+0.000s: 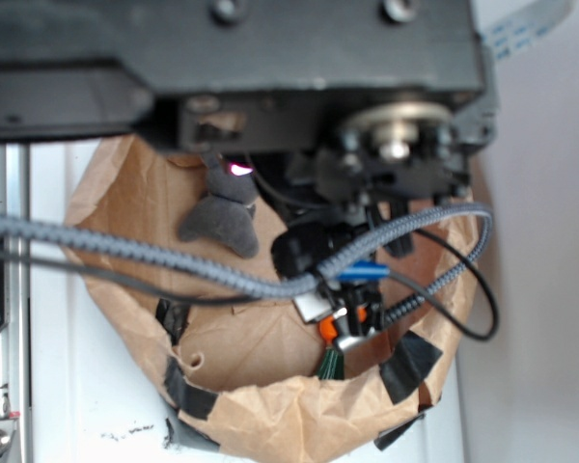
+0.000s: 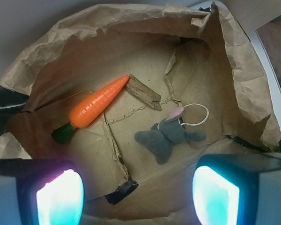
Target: Grab the gray animal.
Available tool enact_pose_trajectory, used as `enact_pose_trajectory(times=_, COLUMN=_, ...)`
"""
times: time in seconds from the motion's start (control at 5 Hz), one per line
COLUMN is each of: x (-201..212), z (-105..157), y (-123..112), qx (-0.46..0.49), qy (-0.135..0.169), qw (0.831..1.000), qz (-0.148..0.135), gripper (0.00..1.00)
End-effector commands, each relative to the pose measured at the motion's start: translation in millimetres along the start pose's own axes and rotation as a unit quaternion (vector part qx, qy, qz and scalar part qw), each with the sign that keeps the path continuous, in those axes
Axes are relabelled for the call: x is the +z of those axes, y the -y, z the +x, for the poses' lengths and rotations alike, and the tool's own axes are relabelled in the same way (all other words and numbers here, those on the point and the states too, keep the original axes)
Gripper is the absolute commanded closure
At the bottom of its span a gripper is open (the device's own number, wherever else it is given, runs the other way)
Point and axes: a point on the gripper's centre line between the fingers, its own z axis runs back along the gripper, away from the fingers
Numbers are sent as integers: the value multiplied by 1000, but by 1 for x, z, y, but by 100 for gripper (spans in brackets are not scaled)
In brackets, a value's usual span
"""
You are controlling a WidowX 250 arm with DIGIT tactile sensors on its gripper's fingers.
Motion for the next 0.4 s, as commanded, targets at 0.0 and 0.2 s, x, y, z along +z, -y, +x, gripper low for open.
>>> enact_pose_trajectory(times=0.0, x=-49, z=-10, y=-7, qx=-29, qy=41, qw=998, qz=23, gripper=0)
enact_pose_trajectory(times=0.2, x=-86, z=-5, y=-9, qx=-21, qy=55, qw=998, qz=24, gripper=0)
